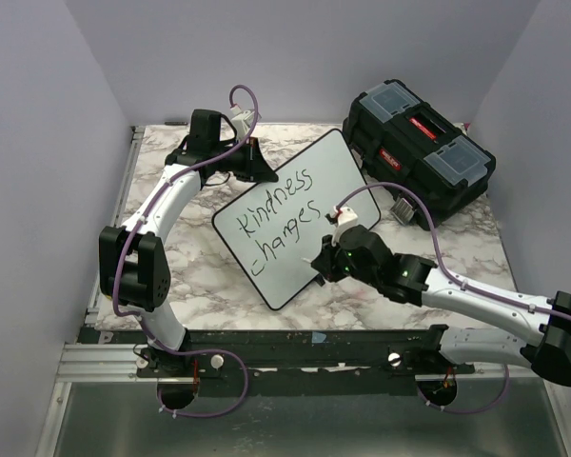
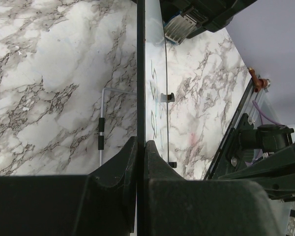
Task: Write a sentence on the whiteboard
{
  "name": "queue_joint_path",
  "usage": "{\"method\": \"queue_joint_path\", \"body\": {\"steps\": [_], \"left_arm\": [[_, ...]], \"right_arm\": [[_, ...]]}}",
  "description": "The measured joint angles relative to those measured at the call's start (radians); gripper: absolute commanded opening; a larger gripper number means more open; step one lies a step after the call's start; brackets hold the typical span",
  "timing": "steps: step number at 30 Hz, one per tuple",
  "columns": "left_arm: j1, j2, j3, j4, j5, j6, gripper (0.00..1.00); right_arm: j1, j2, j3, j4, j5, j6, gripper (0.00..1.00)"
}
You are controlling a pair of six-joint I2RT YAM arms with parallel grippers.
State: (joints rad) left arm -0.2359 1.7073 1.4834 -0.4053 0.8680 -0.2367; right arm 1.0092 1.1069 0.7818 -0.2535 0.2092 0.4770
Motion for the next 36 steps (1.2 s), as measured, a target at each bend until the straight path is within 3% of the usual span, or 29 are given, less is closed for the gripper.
{"method": "queue_joint_path", "body": {"steps": [36], "left_arm": [[0.014,0.000,-0.007,0.000,0.007,-0.012,0.00]], "right_arm": [[0.063,0.051,0.000,0.104,0.078,-0.033,0.01]]}}
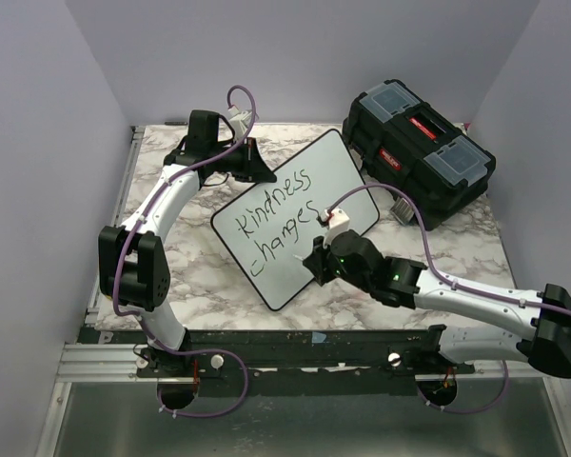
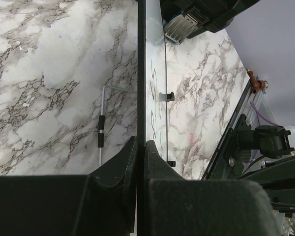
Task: Write a sentence on the whiteboard
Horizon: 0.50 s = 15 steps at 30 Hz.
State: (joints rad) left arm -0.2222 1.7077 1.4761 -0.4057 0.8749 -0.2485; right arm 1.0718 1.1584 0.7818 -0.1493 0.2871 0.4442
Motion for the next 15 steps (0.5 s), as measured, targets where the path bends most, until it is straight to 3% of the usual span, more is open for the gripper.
{"method": "queue_joint_path", "body": {"steps": [15], "left_arm": [[0.000,0.000,0.000,0.000,0.002,-0.003,0.00]], "right_arm": [[0.023,0.041,0.000,0.021,0.025,0.000,0.01]]}}
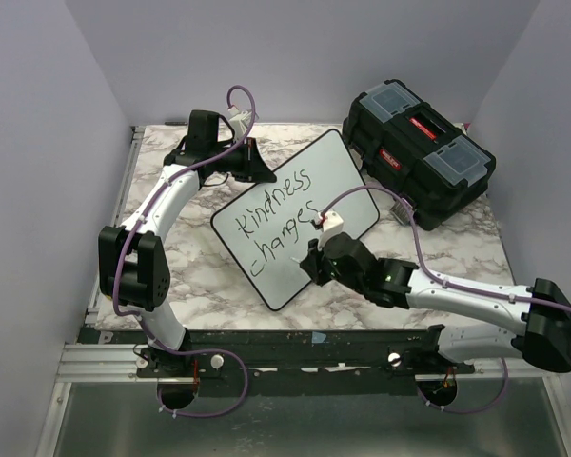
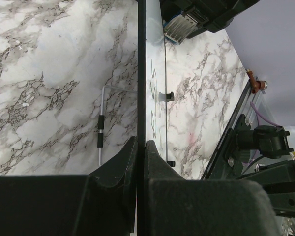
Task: Write a sentence on the whiteboard
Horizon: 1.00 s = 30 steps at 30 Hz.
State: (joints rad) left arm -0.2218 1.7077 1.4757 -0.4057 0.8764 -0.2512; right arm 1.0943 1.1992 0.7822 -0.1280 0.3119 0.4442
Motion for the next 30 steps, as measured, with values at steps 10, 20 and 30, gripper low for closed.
{"method": "queue_joint_path", "body": {"steps": [10,20,30], "left_arm": [[0.000,0.000,0.000,0.000,0.001,0.000,0.00],[0.000,0.000,0.000,0.000,0.002,0.000,0.00],[0.000,0.000,0.000,0.000,0.003,0.000,0.00]], "right_arm": [[0.011,0.063,0.008,0.023,0.003,0.000,0.01],[0.013,0.099,0.045,0.047,0.006,0.000,0.01],[0.013,0.123,0.047,0.061,0.007,-0.001,0.01]]}}
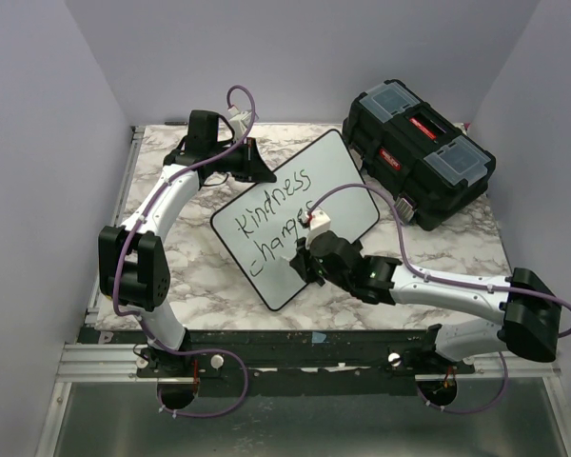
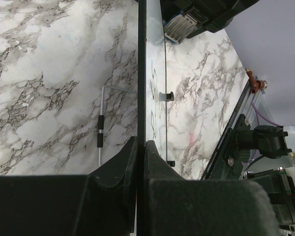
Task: Write a sentence on the whiteboard
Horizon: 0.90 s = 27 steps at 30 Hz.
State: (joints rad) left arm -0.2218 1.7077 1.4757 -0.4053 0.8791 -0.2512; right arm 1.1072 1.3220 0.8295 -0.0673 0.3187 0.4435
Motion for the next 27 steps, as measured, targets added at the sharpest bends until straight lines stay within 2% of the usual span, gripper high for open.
{"method": "queue_joint_path", "body": {"steps": [17,27], "left_arm": [[0.005,0.002,0.000,0.000,0.005,0.000,0.00],[0.005,0.007,0.000,0.000,0.006,0.000,0.00]], "right_arm": [[0.008,0.003,-0.004,0.010,0.006,0.005,0.01],[0.032,-0.048,-0.096,-0.034,0.005,0.053,0.01]]}}
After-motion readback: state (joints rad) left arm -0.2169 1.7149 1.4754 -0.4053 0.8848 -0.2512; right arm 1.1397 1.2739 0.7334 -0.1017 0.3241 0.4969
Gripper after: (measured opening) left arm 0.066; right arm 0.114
